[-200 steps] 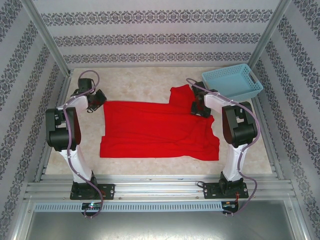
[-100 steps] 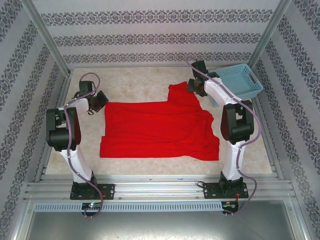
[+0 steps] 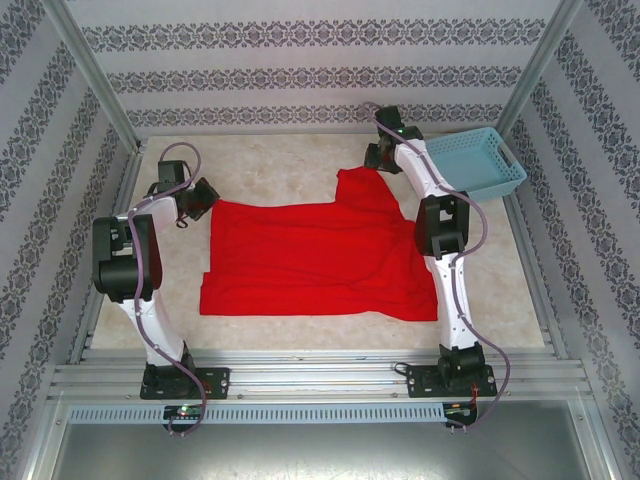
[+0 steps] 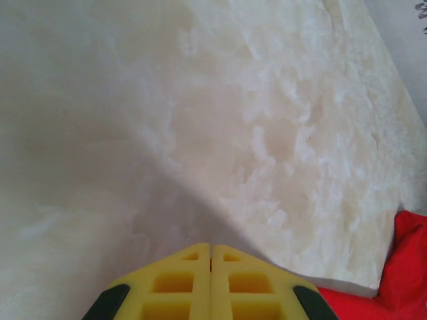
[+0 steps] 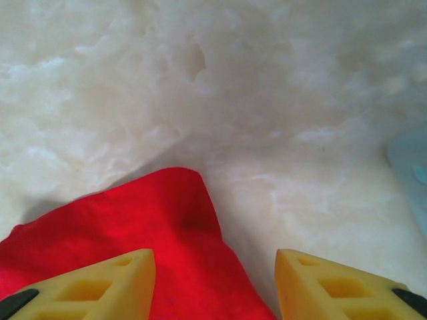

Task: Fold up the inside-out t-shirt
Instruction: Fold the T-shirt at the center of the table.

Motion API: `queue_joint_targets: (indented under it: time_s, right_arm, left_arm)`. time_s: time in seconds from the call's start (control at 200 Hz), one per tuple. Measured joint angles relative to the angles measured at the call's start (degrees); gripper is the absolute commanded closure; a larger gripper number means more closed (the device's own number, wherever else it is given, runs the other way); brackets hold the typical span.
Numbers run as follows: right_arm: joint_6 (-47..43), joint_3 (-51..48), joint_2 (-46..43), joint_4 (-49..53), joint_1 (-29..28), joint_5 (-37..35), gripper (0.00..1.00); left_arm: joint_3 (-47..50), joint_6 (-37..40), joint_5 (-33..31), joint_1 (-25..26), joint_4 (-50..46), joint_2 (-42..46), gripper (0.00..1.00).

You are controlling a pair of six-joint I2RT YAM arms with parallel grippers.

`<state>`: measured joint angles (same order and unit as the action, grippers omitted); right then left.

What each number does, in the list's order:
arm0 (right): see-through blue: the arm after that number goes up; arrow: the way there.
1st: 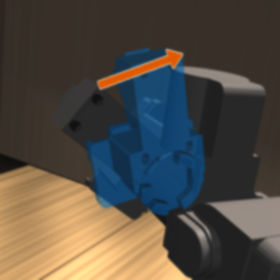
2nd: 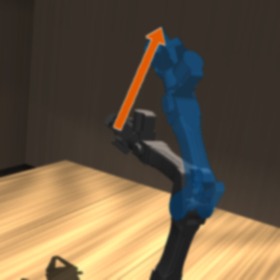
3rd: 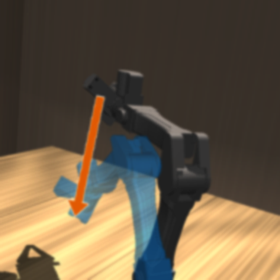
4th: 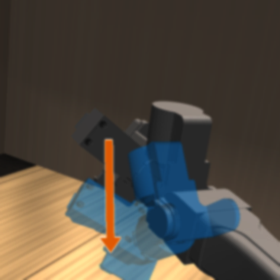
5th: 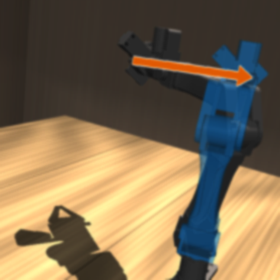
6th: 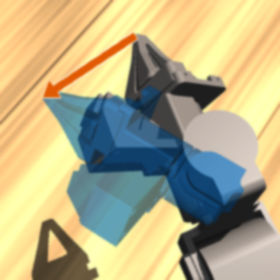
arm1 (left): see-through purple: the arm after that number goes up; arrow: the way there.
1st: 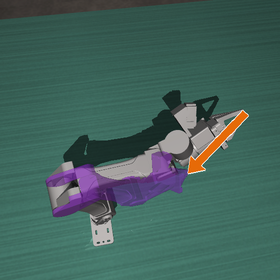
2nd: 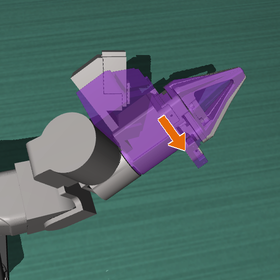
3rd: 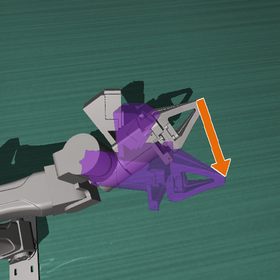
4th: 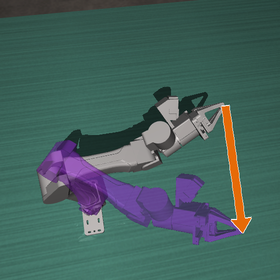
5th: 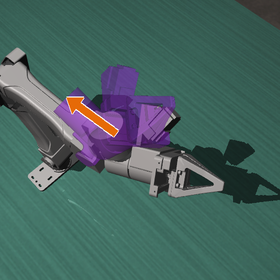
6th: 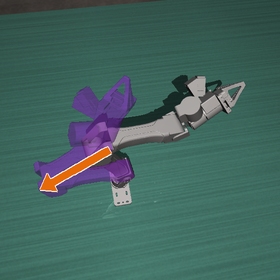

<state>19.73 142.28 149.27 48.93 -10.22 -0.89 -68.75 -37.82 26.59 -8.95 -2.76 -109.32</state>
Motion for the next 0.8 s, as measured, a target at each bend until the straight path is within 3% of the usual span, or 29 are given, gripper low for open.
queue_joint_targets:
  time_s: [0.15, 0.375, 0.545, 0.799]
  right_arm:
    - [-0.2, 7.1, 4.9, 2.9, 0.0, 2.7, 0.59]
    - [-0.4, 9.5, 7.2, 4.9, 0.1, 4.8, 1.0]
    - [-1.3, 6.1, 5.0, 3.2, 0.2, 0.7, 1.0]
    - [-1.8, -17.9, -14.8, -7.3, 0.3, -6.0, 1.0]
  left_arm:
    - [0.9, 0.0, 0.9, 0.0, 1.7, 0.3, 1.0]
    - [2.7, -2.0, 3.7, -0.1, 7.5, 0.6, 1.0]
    - [7.8, -5.9, 5.1, -1.2, 13.6, 2.3, 1.0]
    - [14.3, -11.8, 4.7, -4.7, 19.8, 6.4, 1.0]
